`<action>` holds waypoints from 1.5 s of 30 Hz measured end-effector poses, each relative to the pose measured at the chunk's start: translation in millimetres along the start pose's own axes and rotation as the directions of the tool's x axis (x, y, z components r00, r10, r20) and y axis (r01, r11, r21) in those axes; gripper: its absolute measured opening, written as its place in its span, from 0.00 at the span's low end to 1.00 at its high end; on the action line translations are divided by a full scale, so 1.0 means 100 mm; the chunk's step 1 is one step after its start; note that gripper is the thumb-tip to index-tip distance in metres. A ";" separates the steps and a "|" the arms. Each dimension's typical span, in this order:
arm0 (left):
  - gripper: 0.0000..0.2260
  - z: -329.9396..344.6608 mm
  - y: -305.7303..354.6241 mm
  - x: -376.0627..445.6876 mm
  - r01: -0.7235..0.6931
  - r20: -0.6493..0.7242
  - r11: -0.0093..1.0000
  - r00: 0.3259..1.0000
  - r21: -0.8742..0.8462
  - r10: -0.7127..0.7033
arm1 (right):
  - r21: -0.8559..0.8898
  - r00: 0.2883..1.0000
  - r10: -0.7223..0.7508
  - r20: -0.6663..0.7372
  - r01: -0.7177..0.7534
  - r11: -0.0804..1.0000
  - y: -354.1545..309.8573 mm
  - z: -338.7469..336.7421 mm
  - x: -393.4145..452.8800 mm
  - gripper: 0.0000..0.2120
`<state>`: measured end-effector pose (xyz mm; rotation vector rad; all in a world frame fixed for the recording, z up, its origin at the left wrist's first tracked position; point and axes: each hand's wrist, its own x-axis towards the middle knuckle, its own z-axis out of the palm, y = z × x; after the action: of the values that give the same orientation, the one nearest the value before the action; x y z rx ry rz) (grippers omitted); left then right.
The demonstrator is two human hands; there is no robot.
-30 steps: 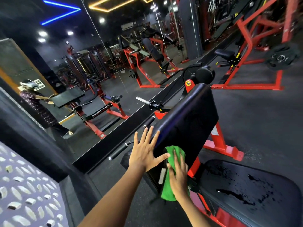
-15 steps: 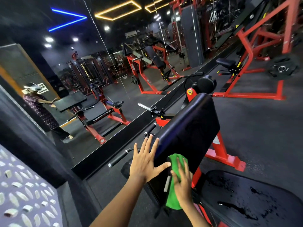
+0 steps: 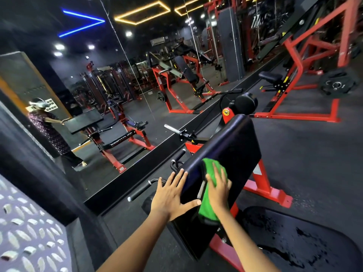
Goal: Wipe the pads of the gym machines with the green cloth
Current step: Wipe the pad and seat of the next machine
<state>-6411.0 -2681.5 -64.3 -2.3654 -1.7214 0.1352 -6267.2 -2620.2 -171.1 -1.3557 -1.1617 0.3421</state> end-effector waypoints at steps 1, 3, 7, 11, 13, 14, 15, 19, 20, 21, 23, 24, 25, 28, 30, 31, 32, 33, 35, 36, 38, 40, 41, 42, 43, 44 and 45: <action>0.55 -0.01 -0.01 0.01 -0.012 0.012 1.000 1.000 -0.007 0.012 | 0.009 0.992 0.126 -0.004 -0.126 0.992 -0.05 -0.03 0.21 0.23; 0.54 -0.03 -0.04 0.00 -0.018 0.013 1.000 1.000 -0.025 0.019 | 0.001 0.936 0.351 0.009 -0.351 0.937 -0.15 -0.06 0.47 0.22; 0.52 -0.04 -0.03 0.10 -0.003 -0.087 0.993 0.996 -0.115 -0.007 | -0.093 0.994 0.111 -0.006 -0.111 0.989 -0.36 0.00 0.02 0.23; 0.27 -0.05 0.10 0.39 -0.037 -0.335 0.989 0.942 -0.146 -0.014 | 0.030 0.990 -0.079 0.115 0.076 0.997 -0.17 -0.02 -0.54 0.24; 0.25 -0.11 0.18 0.60 -0.014 -0.320 0.994 0.947 -0.108 -0.022 | 0.060 0.998 -0.049 0.032 0.047 0.997 -0.06 -0.02 -0.37 0.23; 0.27 -0.13 0.22 0.69 -0.004 -0.307 0.993 0.951 -0.119 -0.033 | 0.058 0.999 -0.008 -0.039 0.010 0.998 -0.02 -0.01 -0.28 0.23; 0.28 -0.19 0.25 0.85 -0.012 -0.321 0.991 0.947 -0.136 -0.033 | 0.066 0.992 0.068 -0.109 -0.061 0.996 -0.02 0.03 -0.10 0.23; 0.29 -0.29 0.35 1.32 -0.184 -0.327 0.934 0.942 -0.308 0.077 | 0.013 0.967 0.114 -0.228 -0.113 0.993 -0.16 0.11 0.10 0.30; 0.32 -0.26 0.38 1.39 -0.222 -0.300 0.914 0.947 -0.339 0.118 | -0.011 0.972 0.042 -0.232 -0.046 0.999 -0.13 0.13 0.03 0.31; 0.34 -0.22 0.40 1.43 -0.237 -0.273 0.905 0.951 -0.354 0.143 | -0.012 0.981 -0.007 -0.195 0.004 1.000 -0.08 0.13 -0.05 0.31; 0.38 -0.15 0.42 1.49 -0.241 -0.221 0.912 0.960 -0.331 0.174 | 0.017 0.994 0.020 -0.104 -0.019 1.000 0.10 0.12 -0.11 0.32; 0.40 -0.12 0.43 1.49 -0.245 -0.206 0.914 0.961 -0.323 0.185 | 0.043 0.989 0.112 -0.099 -0.109 0.993 0.23 0.11 -0.06 0.31; 0.40 -0.14 0.43 1.49 -0.244 -0.216 0.915 0.960 -0.322 0.180 | 0.092 0.963 0.248 -0.108 -0.239 0.967 0.29 0.07 0.09 0.28; 0.42 -0.16 0.44 1.48 -0.224 -0.200 0.914 0.966 -0.340 0.162 | 0.182 0.772 0.631 -0.076 -0.612 0.770 0.32 -0.01 0.50 0.23; 0.42 -0.14 0.43 1.48 -0.215 -0.166 0.921 0.972 -0.324 0.169 | 0.158 0.815 0.575 -0.072 -0.560 0.813 0.17 -0.02 0.50 0.25; 0.41 -0.13 0.43 1.48 -0.212 -0.147 0.921 0.974 -0.326 0.172 | 0.131 0.870 0.488 -0.072 -0.477 0.869 0.10 0.00 0.35 0.26; 0.40 -0.13 0.43 1.47 -0.208 -0.135 0.921 0.976 -0.328 0.172 | 0.122 0.914 0.404 -0.041 -0.397 0.910 0.05 0.03 0.13 0.27; 0.39 -0.12 0.43 1.48 -0.205 -0.127 0.920 0.977 -0.334 0.172 | 0.130 0.934 0.357 -0.008 -0.353 0.926 0.05 0.04 -0.13 0.27; 0.38 -0.12 0.42 1.50 -0.203 -0.115 0.921 0.978 -0.334 0.174 | 0.160 0.924 0.382 0.024 -0.381 0.911 0.14 0.04 -0.50 0.29; 0.39 -0.12 0.42 1.49 -0.202 -0.107 0.924 0.978 -0.323 0.177 | 0.189 0.899 0.437 0.012 -0.431 0.882 0.24 0.06 -0.53 0.28; 0.43 -0.09 0.44 1.49 -0.205 -0.086 0.938 0.978 -0.280 0.188 | 0.218 0.790 0.612 -0.033 -0.592 0.776 0.48 0.07 -0.36 0.23; 0.45 -0.09 0.46 1.48 -0.213 -0.063 0.949 0.977 -0.230 0.204 | 0.217 0.658 0.751 -0.055 -0.727 0.652 0.62 0.04 -0.08 0.22; 0.45 -0.09 0.47 1.49 -0.219 -0.056 0.954 0.976 -0.204 0.211 | 0.217 0.631 0.774 -0.056 -0.748 0.627 0.63 0.04 0.03 0.22; 0.45 -0.09 0.48 1.49 -0.224 -0.041 0.958 0.975 -0.181 0.220 | 0.213 0.642 0.764 -0.055 -0.740 0.638 0.59 0.04 0.08 0.23; 0.44 -0.09 0.48 1.48 -0.227 -0.022 0.960 0.974 -0.163 0.226 | 0.206 0.689 0.722 -0.065 -0.698 0.685 0.52 0.05 0.06 0.23; 0.43 -0.09 0.48 1.49 -0.229 -0.014 0.962 0.973 -0.149 0.229 | 0.177 0.771 0.632 -0.085 -0.612 0.771 0.43 0.06 -0.02 0.23; 0.42 -0.09 0.47 1.48 -0.229 -0.014 0.963 0.973 -0.141 0.229 | 0.146 0.851 0.517 -0.090 -0.502 0.852 0.36 0.07 -0.15 0.25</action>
<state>-6318.9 -2555.7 -59.1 -2.6644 -1.4977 0.0526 -6264.7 -2618.6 -210.2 -1.5472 -0.6462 0.6865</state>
